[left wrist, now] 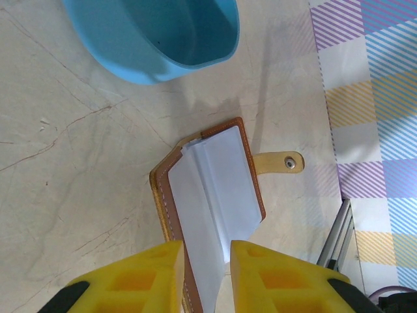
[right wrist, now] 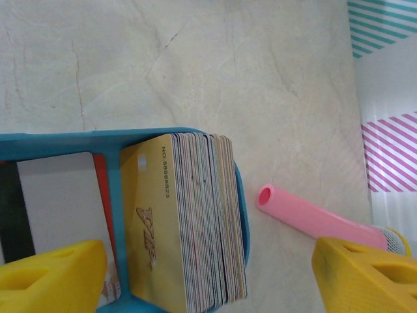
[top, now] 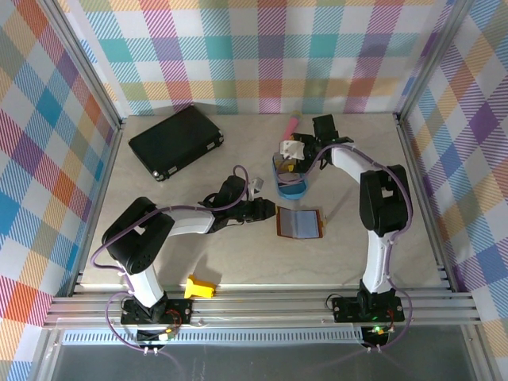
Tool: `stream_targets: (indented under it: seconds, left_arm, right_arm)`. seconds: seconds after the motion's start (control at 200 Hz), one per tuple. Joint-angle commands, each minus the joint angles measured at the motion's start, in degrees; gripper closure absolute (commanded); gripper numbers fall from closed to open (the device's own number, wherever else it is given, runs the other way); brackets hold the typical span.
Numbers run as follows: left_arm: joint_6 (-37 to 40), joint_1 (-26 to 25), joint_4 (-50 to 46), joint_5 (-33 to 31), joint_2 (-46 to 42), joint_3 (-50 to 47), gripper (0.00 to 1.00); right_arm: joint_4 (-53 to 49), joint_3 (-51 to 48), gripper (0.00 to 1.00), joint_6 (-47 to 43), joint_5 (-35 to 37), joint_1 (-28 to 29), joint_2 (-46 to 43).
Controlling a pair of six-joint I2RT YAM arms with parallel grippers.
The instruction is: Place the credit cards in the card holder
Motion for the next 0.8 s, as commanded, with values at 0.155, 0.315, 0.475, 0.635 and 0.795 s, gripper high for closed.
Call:
stream_targets:
  seconds: [0.155,0.315,0.475,0.635,0.795]
  left_arm:
    - [0.75,0.38,1.8,1.52,-1.73,-0.69,0.74]
    - [0.33,0.29,3.44,4.21,-1.57,0.45,0.74]
    - [0.32,0.29,3.24,3.21,-2.19,0.41,0.74]
    - [0.08,0.29,3.21,2.66,-2.38,-0.19,0.74]
    - [-0.11,0.29,3.1,2.0,-2.56,-0.51,0.74]
  right_arm:
    - [-1.92,5.41,0.18,-4.33,3.8,2.25,5.0]
    - [-2.85,6.33,0.18,-5.78,4.98,2.57,6.27]
    - [-3.49,7.57,0.18,-6.55,7.26,2.81,7.86]
    - [-2.03,8.67,0.19,-5.67,9.0,2.96,9.0]
    - [0.43,9.41,0.21,-4.06,10.33,3.05,8.79]
